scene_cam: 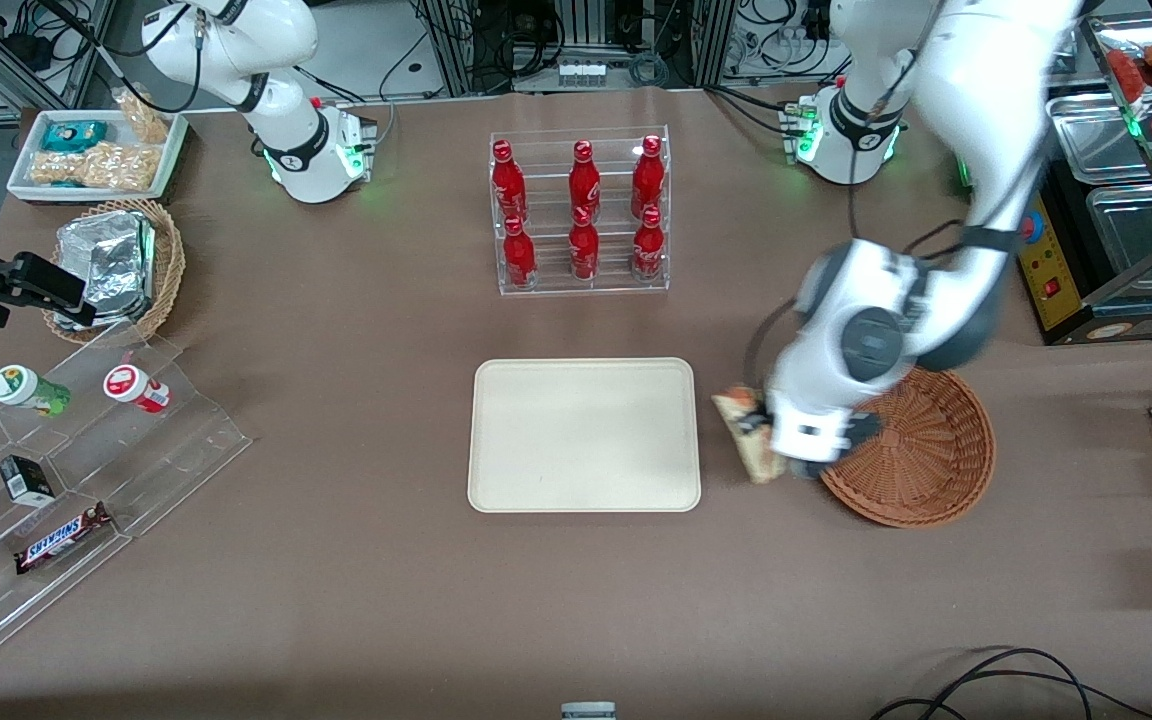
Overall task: Place sandwich from basket to tray
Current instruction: 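Carry the sandwich with the left gripper over the cream tray, then lower the sandwich onto the tray and open the left gripper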
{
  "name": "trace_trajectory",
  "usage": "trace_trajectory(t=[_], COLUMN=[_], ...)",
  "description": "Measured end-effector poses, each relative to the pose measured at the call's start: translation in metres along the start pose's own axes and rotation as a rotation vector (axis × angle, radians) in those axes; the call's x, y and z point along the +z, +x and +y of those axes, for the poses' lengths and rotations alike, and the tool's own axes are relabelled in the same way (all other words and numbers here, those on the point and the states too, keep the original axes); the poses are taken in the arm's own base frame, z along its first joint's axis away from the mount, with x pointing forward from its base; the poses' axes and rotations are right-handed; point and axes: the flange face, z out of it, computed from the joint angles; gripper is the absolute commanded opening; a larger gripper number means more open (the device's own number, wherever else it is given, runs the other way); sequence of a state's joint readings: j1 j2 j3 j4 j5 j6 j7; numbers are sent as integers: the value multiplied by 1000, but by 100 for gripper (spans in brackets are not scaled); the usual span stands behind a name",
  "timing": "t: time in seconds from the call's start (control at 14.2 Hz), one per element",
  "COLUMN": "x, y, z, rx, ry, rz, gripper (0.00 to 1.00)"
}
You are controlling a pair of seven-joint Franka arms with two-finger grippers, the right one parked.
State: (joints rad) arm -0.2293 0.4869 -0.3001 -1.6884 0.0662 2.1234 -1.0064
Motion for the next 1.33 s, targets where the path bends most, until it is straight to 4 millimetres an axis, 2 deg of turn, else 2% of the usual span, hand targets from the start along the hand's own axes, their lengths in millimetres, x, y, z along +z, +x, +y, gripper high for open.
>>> trace_trajectory(t=[0.21,0.56,0.77,1.05,1.12,1.19,1.26,1.33], x=[11,50,61,75,79,83,86,87], y=[-47,-97,-112,-111,-111,-111,-110,-110], z=[65,133,153,156,156,157,157,157], rx=[152,263,285,273,263,258,254,248], ry=[6,-4,13,23,24,22,22,21], rz=[63,56,55,42,40,38,37,37], gripper=[8,5,6,11,24,87,100,100])
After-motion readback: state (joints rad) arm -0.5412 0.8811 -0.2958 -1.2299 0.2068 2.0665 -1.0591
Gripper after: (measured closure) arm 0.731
